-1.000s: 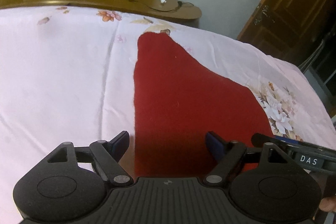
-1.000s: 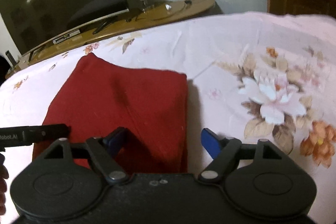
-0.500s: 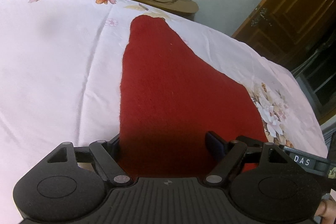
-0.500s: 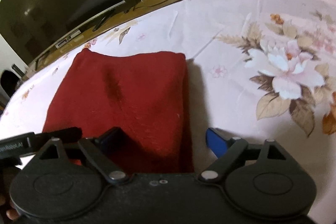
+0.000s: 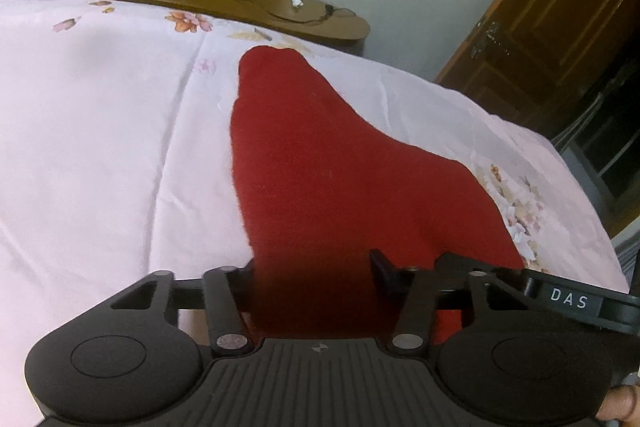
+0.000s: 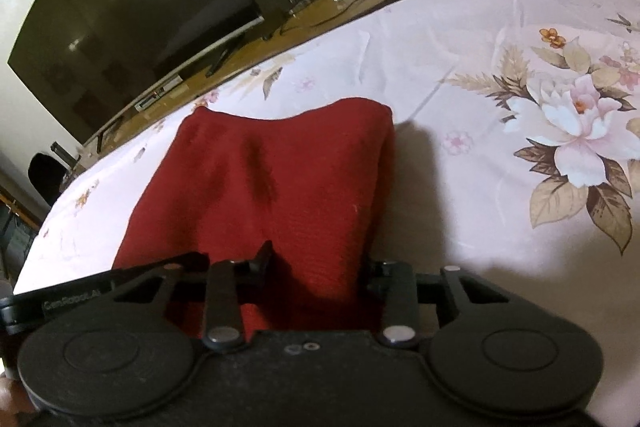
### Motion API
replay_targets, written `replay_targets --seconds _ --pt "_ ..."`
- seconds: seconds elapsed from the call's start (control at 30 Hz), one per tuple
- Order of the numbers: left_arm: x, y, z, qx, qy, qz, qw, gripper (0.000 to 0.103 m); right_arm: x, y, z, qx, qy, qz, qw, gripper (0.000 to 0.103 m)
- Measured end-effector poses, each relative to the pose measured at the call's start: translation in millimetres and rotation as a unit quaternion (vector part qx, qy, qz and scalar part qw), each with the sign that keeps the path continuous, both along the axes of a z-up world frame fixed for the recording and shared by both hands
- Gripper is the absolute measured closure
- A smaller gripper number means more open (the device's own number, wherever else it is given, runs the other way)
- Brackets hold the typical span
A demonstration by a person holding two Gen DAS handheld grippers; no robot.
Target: Fold small clothes
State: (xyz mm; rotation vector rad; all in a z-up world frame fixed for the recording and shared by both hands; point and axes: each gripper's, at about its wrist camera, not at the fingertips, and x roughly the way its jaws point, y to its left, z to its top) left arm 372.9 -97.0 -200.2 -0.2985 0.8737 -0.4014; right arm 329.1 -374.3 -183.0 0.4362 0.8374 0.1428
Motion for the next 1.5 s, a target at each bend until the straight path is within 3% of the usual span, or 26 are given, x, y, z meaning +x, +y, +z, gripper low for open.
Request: replay_targets --seconds 0.33,0.57,0.83,1.23,1.5 --pt "-18 25 29 -0.012 -0.025 0.012 0.9995 0.058 -9 17 40 0.023 -0.046 0.029 0.998 0.069" --pt "-45 79 58 -0.002 -0.033 0.03 0.999 0.058 -19 46 63 0.064 -0.06 0.062 0.994 0.069" --pt "-87 142 72 0.02 -0.032 0.054 0.9978 0.058 -36 101 70 0.089 -0.056 0.105 0.989 0.069" --pt "-152 208 55 0.017 -0.02 0.044 0.9987 0.058 -95 172 69 0.067 -0.042 0.103 0.992 0.069" --pt "-176 228 43 0.022 -0.018 0.027 0.9992 0.058 -128 198 59 0.058 -0.031 0.089 0.994 0.069"
